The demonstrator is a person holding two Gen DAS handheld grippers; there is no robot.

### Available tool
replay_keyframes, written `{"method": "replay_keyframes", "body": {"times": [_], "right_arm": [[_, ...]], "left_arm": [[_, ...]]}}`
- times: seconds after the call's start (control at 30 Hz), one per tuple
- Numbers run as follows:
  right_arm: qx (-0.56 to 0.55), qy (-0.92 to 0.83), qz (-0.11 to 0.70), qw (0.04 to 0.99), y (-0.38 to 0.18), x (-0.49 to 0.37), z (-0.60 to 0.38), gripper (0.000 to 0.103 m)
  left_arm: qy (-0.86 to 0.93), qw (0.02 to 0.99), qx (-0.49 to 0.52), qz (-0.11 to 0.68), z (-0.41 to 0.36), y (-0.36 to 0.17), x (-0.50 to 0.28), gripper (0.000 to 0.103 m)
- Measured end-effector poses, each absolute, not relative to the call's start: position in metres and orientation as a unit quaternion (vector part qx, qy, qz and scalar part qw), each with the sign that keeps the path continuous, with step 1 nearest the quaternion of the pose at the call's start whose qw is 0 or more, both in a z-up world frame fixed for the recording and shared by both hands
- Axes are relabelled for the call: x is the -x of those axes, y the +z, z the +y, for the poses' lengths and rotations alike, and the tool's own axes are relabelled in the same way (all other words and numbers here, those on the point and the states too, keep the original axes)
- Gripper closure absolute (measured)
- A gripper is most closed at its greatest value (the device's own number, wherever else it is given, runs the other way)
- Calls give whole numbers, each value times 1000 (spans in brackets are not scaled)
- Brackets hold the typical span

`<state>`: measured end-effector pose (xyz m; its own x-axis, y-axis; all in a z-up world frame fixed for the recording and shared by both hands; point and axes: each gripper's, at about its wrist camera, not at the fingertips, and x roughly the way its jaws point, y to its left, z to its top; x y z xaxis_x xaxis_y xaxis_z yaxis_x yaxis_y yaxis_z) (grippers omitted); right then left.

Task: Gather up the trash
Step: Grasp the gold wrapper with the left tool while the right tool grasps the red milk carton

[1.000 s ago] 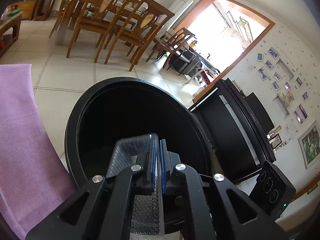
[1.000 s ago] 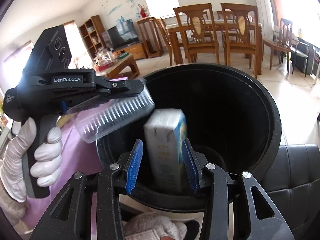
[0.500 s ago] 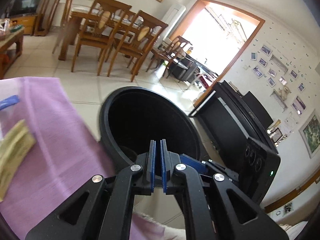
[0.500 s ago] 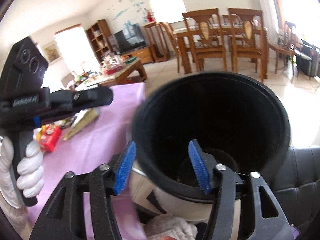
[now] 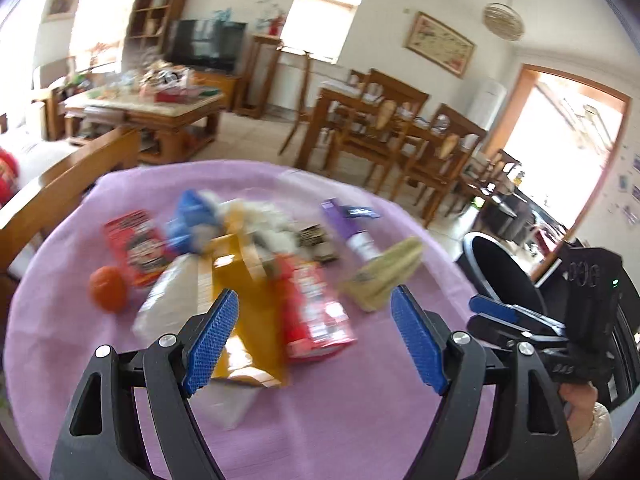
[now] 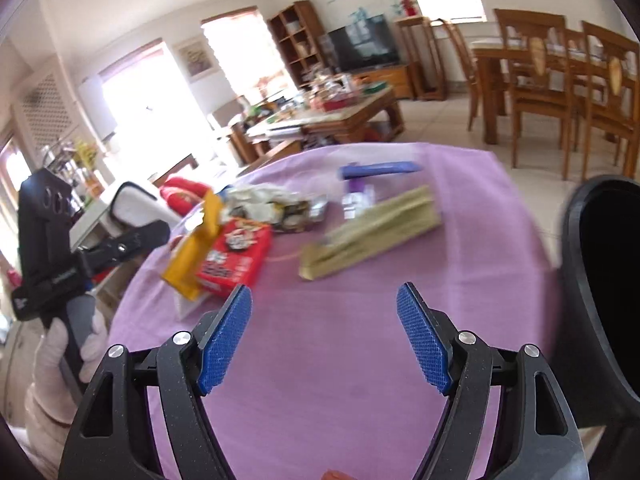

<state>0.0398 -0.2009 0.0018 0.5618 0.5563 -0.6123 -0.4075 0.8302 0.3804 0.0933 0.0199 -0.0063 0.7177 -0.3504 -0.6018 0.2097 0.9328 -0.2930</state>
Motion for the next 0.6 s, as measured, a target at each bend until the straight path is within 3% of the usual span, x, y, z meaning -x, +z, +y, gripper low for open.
{"method": "replay_keyframes", "body": {"times": [0.17, 0.23, 0.33, 0.5, 0.6], "right_arm": [[-99, 294, 412, 857, -9, -56, -135, 28], [-106, 292, 424, 851, -13, -62, -121, 28], [-115, 278, 431, 851, -18, -70, -104, 28], [-132, 259, 436, 852, -24, -81, -104, 28], [-130, 256, 443, 849, -29, -87, -96, 28]], "left_arm": [[-153, 905, 98, 386, 42, -36, -104, 27], [-159, 900, 96, 395, 44, -47, -109, 33], [-164, 897, 94, 399, 46, -56, -117, 46], [-155, 895, 94, 407, 54, -65, -117, 79], [-165, 891, 106, 409, 63, -67, -118, 86]]}}
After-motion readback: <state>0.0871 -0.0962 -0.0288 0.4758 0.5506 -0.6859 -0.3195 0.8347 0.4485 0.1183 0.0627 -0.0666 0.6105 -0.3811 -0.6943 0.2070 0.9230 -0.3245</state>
